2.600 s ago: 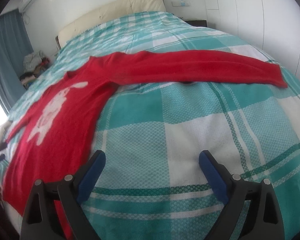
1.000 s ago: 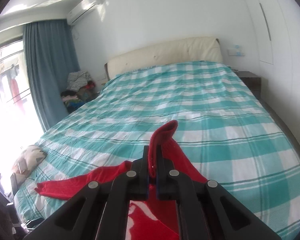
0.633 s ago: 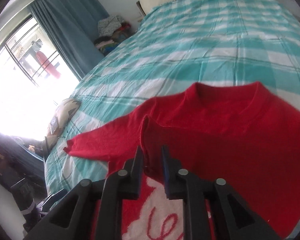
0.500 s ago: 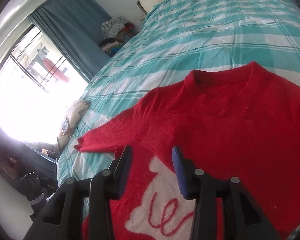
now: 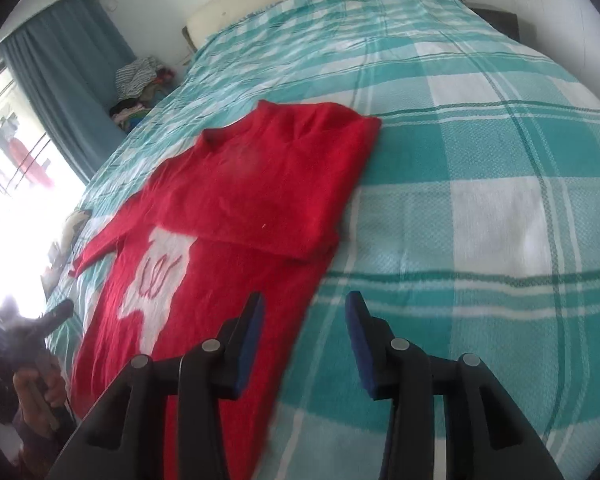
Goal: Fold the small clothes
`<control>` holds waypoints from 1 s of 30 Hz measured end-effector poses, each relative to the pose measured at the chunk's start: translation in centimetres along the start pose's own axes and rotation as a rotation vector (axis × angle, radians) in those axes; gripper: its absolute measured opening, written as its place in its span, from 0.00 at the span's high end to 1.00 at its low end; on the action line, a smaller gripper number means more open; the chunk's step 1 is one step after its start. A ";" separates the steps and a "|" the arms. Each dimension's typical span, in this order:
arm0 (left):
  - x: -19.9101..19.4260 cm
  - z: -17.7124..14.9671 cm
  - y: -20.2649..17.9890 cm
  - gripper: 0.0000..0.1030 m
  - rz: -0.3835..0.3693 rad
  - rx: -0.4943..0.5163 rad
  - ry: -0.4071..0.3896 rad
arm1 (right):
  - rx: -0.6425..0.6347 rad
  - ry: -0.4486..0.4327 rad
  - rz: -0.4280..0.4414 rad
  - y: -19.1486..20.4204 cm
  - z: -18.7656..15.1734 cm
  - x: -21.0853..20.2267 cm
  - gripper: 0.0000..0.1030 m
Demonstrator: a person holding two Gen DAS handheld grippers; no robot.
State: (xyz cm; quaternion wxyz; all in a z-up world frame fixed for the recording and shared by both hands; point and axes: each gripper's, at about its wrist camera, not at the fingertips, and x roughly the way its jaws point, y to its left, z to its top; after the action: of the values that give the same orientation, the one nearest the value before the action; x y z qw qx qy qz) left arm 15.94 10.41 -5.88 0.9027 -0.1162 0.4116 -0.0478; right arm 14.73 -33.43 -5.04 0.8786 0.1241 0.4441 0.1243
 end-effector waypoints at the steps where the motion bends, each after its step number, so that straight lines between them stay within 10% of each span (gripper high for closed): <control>1: 0.0 -0.3 -0.6 0.01 -0.006 0.022 0.001 | -0.039 -0.008 -0.002 1.1 -1.4 -0.6 0.58; 9: 0.5 -4.1 -5.6 0.01 0.028 0.271 0.056 | -0.181 -0.058 0.015 7.7 -8.5 -1.3 0.54; 19: 0.2 -4.9 -5.1 0.01 0.056 0.238 0.057 | -0.179 -0.273 -0.172 6.8 -8.9 -4.5 0.41; 30: 1.7 -5.1 -5.2 0.00 0.088 0.258 0.112 | -0.219 -0.215 -0.215 7.2 -9.3 -2.4 0.41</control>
State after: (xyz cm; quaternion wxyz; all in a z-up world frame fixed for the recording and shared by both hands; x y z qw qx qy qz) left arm 13.31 4.19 -9.05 0.8870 0.0215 0.4563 -0.0669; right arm 5.04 -26.49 -6.23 0.9375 -0.0081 0.3421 0.0634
